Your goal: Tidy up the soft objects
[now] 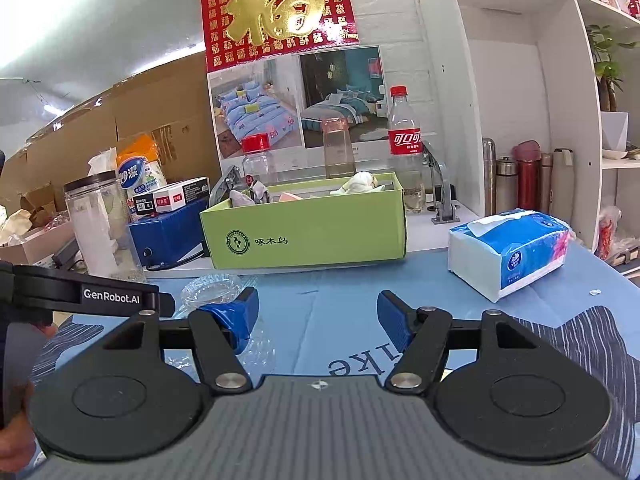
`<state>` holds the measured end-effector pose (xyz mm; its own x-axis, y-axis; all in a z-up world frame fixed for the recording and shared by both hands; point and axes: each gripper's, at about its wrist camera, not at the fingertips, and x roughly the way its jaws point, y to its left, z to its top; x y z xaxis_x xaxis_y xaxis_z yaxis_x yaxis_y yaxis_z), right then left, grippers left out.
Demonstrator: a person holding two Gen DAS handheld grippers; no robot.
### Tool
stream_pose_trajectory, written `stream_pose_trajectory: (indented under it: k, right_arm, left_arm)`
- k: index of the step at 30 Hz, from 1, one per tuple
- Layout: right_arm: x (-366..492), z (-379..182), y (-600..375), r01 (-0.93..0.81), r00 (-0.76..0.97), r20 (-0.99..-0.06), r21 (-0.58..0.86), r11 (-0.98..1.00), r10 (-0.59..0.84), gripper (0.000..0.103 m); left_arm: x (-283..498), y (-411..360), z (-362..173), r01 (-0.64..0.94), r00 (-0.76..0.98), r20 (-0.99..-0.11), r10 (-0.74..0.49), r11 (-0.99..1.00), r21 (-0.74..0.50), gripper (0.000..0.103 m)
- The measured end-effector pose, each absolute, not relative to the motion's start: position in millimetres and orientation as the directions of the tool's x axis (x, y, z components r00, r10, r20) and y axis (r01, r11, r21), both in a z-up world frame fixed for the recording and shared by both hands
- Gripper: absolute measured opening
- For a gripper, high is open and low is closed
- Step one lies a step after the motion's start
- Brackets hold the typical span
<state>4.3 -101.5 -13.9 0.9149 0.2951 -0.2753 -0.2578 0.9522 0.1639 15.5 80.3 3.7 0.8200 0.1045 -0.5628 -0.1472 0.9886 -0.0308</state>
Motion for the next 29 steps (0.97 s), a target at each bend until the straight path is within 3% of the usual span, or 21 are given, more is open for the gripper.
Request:
stream_pose_trajectory:
  k: [5, 16, 29]
  right_arm:
    - [2, -15, -103, -0.262, 0.913, -0.273, 0.171, 0.95, 0.301, 0.052]
    - [-2, -18, -102, -0.271, 0.905, -0.286, 0.182, 0.945, 0.315, 0.052]
    - [-4, -18, -105, -0.254, 0.909, -0.287, 0.189, 0.949, 0.301, 0.052]
  left_arm:
    - [14, 78, 3, -0.115, 0.817, -0.574, 0.06, 0.992, -0.06, 0.076]
    - [9, 73, 5, -0.139, 0.82, -0.562, 0.106, 0.99, -0.017, 0.076]
    - [3, 74, 10, -0.125, 0.833, -0.548, 0.079, 0.991, -0.047, 0.078]
